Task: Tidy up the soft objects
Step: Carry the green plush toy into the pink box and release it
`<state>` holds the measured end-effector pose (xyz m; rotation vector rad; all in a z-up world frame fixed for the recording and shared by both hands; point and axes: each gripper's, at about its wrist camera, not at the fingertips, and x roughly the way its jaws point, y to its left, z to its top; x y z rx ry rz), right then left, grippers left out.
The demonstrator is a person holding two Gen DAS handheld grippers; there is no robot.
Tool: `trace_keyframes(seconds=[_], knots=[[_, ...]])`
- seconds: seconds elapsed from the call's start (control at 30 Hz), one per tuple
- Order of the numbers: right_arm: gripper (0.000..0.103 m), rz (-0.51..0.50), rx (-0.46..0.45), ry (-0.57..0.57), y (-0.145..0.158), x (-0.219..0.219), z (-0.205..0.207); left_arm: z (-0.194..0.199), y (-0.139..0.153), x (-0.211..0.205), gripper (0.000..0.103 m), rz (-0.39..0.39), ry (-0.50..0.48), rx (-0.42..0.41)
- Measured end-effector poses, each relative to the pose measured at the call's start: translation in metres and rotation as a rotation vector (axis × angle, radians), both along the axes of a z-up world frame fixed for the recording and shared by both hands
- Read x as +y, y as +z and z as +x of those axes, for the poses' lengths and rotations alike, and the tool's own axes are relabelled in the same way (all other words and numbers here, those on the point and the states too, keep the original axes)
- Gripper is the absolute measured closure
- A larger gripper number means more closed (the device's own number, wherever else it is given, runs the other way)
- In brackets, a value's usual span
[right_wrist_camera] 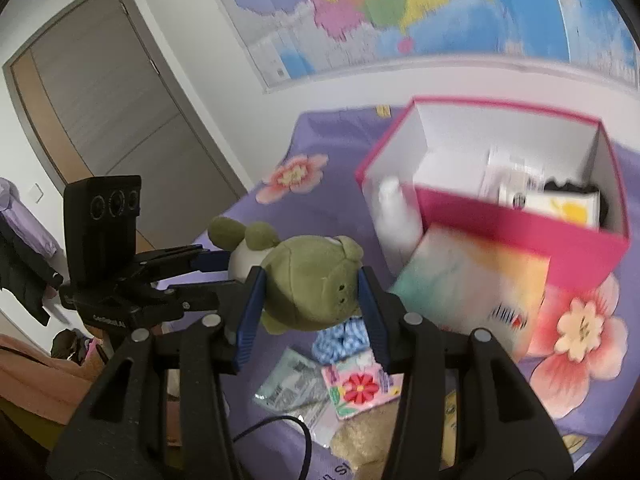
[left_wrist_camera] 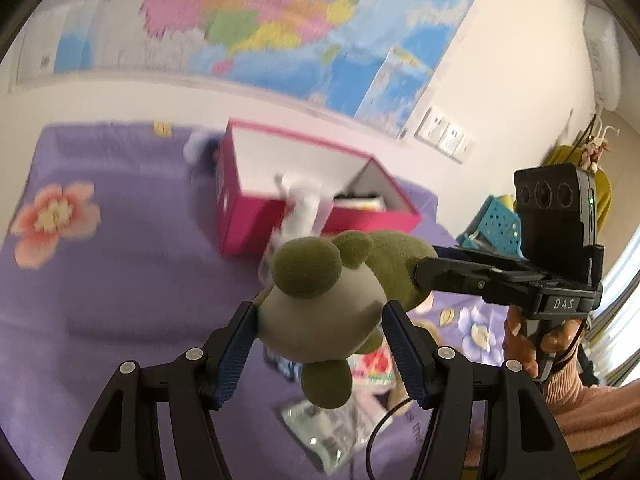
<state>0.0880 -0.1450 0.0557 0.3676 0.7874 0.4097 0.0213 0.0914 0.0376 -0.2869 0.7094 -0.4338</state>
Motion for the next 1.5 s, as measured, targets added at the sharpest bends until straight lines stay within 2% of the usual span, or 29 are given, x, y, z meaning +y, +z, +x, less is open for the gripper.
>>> trace_keyframes(seconds=[0.33,0.57,0.77,0.97,1.17,1.33,1.4,1.5], knots=[[0.054,-0.032,-0.142,-0.039,0.052,-0.016,0.025,0.036,0.060,-0.004,0.038,0.066,0.039,-0.137],[0.054,-0.002,-0.157,-0.095,0.057,-0.047,0.061,0.083,0.067,-0.008,0.038,0.076,0.047,-0.126],[0.054,0.033,-0.112,-0.145,0.036,-0.073,0.089,0.125,0.055,-0.009,0.038,0.077,0.051,-0.064],[0.054,0.084,-0.027,-0.172,0.002,-0.095,0.110,0.161,0.032,-0.016,0.038,0.108,0.051,0.008],[0.052,0.093,0.053,-0.194,-0.030,-0.107,0.125,0.184,0.006,-0.023,0.038,0.148,0.063,0.076],[0.049,0.056,0.154,-0.207,-0.061,-0.107,0.140,0.186,0.005,-0.024,0.039,0.147,0.066,0.068],[0.049,0.017,0.165,-0.207,-0.065,-0.104,0.140,0.183,0.006,-0.026,0.039,0.172,0.080,0.052],[0.049,0.029,0.164,-0.215,-0.067,-0.109,0.136,0.178,0.005,-0.022,0.039,0.174,0.094,0.046]])
